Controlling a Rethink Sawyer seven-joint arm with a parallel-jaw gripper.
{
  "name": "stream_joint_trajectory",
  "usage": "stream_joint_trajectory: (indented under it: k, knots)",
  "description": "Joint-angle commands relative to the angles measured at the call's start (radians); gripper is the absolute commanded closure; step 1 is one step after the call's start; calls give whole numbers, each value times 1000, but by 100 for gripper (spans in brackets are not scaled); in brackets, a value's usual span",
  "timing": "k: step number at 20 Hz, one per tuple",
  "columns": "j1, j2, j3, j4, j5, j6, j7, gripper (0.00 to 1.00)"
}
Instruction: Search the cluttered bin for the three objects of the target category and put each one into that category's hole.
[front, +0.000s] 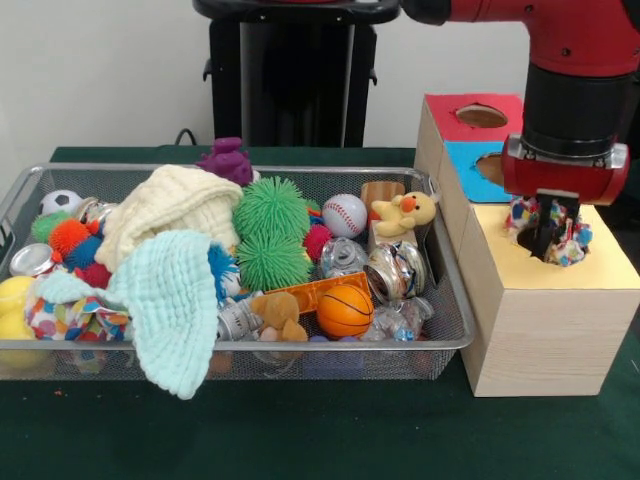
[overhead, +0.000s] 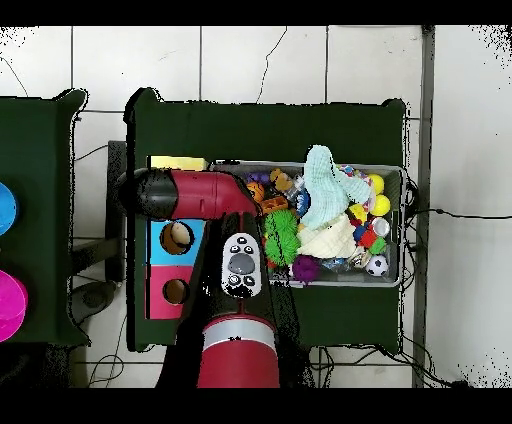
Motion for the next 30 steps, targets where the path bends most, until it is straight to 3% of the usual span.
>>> stream_joint_trajectory:
  k: [1, 10, 22, 24, 30]
  knots:
    - [-8, 90, -10, 11, 28, -10, 206, 100]
    - [-56, 187, 25, -5, -9, -153, 131, 100]
    - [-208, 309, 229, 33, -40, -296, 34, 100]
    - [-193, 295, 211, 32, -38, -261, 61, 100]
    - [-110, 229, 123, 42, 73, 65, 227, 100]
